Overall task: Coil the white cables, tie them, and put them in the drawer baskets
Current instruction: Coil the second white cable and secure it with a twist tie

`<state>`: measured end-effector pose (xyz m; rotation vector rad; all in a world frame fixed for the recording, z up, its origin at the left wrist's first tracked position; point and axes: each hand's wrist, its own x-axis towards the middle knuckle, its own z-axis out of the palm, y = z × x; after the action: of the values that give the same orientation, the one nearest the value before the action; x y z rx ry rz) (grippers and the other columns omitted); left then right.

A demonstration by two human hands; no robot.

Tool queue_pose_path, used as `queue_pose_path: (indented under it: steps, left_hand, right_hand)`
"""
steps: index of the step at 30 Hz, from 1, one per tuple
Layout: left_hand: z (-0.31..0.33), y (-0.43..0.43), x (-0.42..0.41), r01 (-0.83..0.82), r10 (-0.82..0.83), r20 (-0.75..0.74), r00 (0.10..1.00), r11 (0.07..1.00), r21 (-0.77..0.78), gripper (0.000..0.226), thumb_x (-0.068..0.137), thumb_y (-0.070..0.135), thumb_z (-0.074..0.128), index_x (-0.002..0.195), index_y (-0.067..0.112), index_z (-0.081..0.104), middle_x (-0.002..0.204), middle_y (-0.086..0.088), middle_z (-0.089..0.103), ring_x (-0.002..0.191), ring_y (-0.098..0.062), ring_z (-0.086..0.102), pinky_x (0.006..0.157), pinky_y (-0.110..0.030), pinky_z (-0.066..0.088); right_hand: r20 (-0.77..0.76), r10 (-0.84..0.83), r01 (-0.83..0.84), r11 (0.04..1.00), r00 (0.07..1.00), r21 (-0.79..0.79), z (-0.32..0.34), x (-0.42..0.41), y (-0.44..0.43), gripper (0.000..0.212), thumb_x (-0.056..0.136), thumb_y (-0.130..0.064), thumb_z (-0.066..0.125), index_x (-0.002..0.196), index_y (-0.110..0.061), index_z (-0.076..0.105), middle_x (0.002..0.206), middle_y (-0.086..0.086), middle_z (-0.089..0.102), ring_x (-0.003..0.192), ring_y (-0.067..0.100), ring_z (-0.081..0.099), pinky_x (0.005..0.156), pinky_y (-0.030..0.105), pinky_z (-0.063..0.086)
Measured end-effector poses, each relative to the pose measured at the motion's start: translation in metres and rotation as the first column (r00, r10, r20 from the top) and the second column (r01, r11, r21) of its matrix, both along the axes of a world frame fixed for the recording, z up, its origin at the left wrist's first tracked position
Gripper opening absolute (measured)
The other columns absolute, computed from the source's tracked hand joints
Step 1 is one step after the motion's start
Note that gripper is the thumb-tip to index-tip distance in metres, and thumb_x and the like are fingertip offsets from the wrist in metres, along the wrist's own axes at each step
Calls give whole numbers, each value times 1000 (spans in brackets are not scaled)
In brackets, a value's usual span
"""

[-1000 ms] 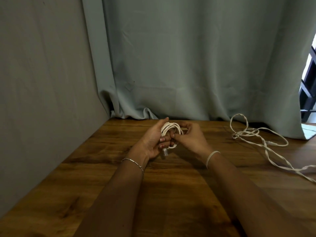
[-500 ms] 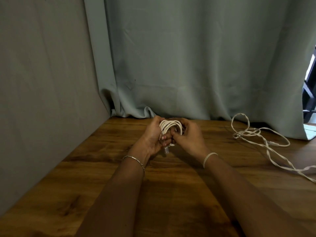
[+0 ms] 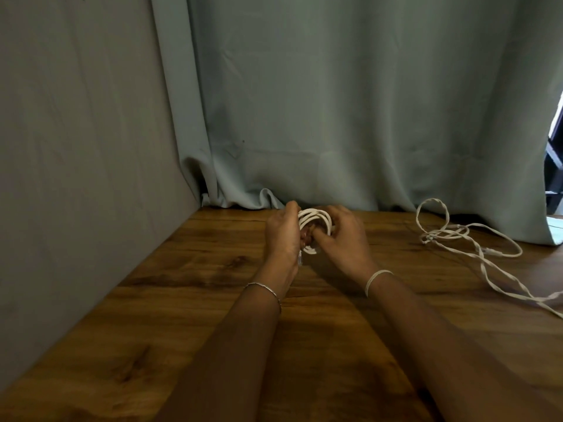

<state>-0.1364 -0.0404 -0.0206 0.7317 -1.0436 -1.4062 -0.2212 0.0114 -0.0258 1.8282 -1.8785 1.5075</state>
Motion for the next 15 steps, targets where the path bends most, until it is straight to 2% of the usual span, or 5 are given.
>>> queue_pose_path:
  steps: [3,6,8,12,15]
  left_hand:
    - [0,3,0,-62,63,25,998,998,-28,26,88,17,49,64,11,58,67,-13,59,60,-24,54,54,-31,44]
    - [-1,2,0,-122,128,51,990,987,-101,30,82,23,52,53,17,60,63,-9,59,64,-23,54,62,-35,44]
    - [-1,2,1,-154,170,104,980,977,-148,27,73,31,51,49,21,60,59,-4,58,63,-21,53,62,-35,43]
    - [-4,2,2,-219,254,153,955,952,-213,27,82,27,56,57,16,57,58,-3,59,60,-20,53,61,-35,44]
    - [-3,2,3,-265,304,159,939,937,-226,20,85,21,60,68,14,54,61,-2,58,60,-19,54,61,-32,45]
  right_hand:
    - [60,44,-45,999,997,7,1,2,1,17,81,-9,67,96,-18,67,88,-4,64,79,10,59,68,21,44]
    - [148,89,-94,995,985,28,4,2,2,21,80,-7,66,90,-25,65,79,-12,66,71,-1,61,61,14,44]
    - [206,106,-116,993,973,35,7,1,2,24,78,-3,65,87,-25,65,74,-15,65,66,-5,60,58,10,43]
    - [339,176,-207,977,924,58,9,0,2,27,79,2,62,89,-23,67,79,-8,69,72,6,65,68,23,53]
    - [413,209,-266,960,887,86,10,1,3,26,82,4,58,94,-18,66,84,-1,70,76,11,66,69,23,54]
